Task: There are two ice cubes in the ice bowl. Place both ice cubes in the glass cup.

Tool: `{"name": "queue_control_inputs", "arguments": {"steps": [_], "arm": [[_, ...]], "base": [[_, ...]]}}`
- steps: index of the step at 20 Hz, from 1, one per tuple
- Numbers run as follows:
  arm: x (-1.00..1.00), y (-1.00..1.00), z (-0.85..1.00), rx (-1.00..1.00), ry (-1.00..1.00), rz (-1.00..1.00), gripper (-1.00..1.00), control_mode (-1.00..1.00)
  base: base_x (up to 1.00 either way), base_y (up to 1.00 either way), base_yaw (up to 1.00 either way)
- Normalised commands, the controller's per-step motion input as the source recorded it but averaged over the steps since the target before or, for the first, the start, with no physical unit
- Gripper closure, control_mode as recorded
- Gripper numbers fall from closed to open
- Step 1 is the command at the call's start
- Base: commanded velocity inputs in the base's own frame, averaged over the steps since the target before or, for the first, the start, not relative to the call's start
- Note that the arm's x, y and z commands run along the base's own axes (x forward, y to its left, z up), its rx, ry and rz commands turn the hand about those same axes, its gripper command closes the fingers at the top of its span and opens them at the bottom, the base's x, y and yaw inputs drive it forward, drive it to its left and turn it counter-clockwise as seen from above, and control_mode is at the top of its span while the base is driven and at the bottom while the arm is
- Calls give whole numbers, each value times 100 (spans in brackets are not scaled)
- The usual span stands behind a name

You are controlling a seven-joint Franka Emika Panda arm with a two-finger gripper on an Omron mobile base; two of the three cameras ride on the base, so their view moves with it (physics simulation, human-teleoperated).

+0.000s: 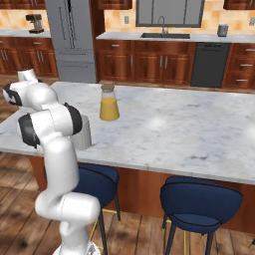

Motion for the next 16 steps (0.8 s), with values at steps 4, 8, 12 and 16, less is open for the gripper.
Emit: {"name": "queue_control_inputs", "arguments": {"steps": [4,8,12,16], "arm": [[33,0,-31,0,-11,12,-100,-100],[21,0,-36,-2,-5,7,-100,-100],[8,-2,-42,0,0,5,-100,-100],[26,-6,-31,0,1,2,-100,-100]], "base": [[0,0,0],[0,0,0],[0,0,0],[0,0,0]]}}
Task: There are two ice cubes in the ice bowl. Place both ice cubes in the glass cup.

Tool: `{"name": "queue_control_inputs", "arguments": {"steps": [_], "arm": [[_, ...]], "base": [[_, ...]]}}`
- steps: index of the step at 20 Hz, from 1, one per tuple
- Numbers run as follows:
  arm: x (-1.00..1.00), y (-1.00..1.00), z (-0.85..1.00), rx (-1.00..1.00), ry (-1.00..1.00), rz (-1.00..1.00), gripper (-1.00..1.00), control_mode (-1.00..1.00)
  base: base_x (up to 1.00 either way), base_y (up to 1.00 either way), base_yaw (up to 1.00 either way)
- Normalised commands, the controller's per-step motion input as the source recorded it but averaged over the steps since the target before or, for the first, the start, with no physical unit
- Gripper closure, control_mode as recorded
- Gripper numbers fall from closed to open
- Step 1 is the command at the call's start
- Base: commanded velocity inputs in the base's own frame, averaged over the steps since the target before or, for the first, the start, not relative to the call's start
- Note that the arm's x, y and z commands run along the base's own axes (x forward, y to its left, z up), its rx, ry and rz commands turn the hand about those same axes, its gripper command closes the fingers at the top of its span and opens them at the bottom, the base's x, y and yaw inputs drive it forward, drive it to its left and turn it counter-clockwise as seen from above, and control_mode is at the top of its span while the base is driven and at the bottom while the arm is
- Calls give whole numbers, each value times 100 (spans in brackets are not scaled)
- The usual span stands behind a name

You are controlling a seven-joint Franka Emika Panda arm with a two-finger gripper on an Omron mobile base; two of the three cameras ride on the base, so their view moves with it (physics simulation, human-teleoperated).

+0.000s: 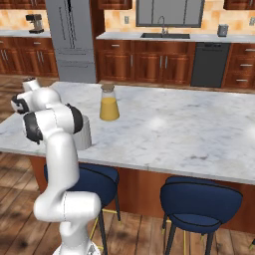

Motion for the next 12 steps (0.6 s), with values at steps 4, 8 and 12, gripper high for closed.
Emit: {"name": "queue_control_inputs", "arguments": {"steps": [4,8,12], "arm": [[24,-17,-37,0,4,0,-100,-100],[23,-3,-34,0,3,0,-100,-100],[28,0,-23,0,0,0,-100,-100]], "base": [[0,0,0],[0,0,0],[0,0,0]]}}
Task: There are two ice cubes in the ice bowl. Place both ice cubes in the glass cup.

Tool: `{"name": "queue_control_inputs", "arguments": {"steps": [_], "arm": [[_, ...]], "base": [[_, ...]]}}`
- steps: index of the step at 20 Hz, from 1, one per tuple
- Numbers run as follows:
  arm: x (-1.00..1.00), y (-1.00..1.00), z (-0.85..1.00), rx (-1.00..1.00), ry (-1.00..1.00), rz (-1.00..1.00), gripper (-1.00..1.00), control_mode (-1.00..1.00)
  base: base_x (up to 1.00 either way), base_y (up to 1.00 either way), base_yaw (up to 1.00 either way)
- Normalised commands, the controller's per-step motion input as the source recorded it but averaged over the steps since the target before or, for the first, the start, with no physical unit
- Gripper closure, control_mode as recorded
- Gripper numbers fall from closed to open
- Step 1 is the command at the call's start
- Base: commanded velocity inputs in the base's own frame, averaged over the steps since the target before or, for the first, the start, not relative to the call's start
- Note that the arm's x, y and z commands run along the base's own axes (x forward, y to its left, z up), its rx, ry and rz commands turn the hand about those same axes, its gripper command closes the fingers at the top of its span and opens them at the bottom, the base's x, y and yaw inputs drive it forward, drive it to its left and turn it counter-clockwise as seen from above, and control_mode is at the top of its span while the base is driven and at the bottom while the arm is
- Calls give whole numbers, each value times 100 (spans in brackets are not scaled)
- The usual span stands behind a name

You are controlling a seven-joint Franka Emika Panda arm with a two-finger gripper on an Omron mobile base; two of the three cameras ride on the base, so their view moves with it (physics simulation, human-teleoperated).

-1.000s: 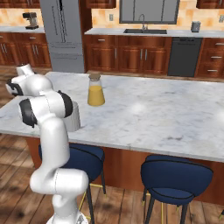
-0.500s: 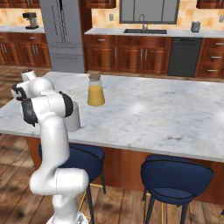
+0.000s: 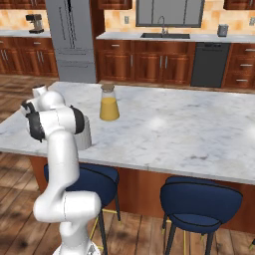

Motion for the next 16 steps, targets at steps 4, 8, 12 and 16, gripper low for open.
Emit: {"name": "queue_control_inputs", "arguments": {"steps": [4,8,12,16], "arm": [[21,0,-17,0,1,0,-100,-100],[9,0,-16,0,2,0,-100,-100],[-4,0,-11,0,2,0,-100,-100],[0,0,-18,0,4,0,-100,-100]], "base": [[0,0,0],[0,0,0],[0,0,0],[0,0,0]]}}
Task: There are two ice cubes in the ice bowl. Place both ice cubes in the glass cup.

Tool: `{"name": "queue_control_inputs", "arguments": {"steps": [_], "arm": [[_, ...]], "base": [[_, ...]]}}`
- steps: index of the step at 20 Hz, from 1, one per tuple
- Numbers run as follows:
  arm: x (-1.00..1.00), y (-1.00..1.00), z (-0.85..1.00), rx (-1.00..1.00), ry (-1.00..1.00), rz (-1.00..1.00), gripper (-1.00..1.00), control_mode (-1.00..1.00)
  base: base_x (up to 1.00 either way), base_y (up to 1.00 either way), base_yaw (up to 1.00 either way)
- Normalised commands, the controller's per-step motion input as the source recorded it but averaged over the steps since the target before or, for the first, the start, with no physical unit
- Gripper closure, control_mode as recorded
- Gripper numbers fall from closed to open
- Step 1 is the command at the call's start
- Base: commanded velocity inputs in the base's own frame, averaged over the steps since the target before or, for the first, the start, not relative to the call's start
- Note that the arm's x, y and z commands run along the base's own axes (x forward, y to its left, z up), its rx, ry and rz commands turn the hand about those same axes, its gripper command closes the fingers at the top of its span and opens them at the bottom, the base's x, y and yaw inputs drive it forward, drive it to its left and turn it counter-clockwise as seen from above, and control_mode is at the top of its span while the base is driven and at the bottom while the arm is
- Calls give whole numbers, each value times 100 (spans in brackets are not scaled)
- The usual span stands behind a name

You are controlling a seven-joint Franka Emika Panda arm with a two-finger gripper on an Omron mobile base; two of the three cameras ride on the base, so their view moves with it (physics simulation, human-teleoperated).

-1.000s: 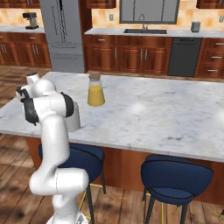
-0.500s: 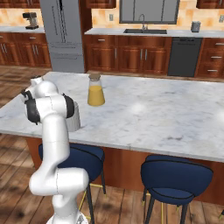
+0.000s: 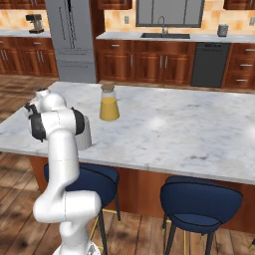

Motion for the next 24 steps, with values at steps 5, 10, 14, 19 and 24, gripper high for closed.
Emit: {"name": "queue_control_inputs", "arguments": {"steps": [5,10,14,19,24], "arm": [[0,0,-18,0,4,0,100,-100],[-2,0,0,0,0,0,100,-100],[-5,0,64,0,-2,0,100,-100],[-14,-34,99,0,-1,-4,100,-100],[-13,-79,91,1,0,-8,100,-100]], "base": [[0,0,0],[0,0,0],[0,0,0],[0,0,0],[0,0,0]]}}
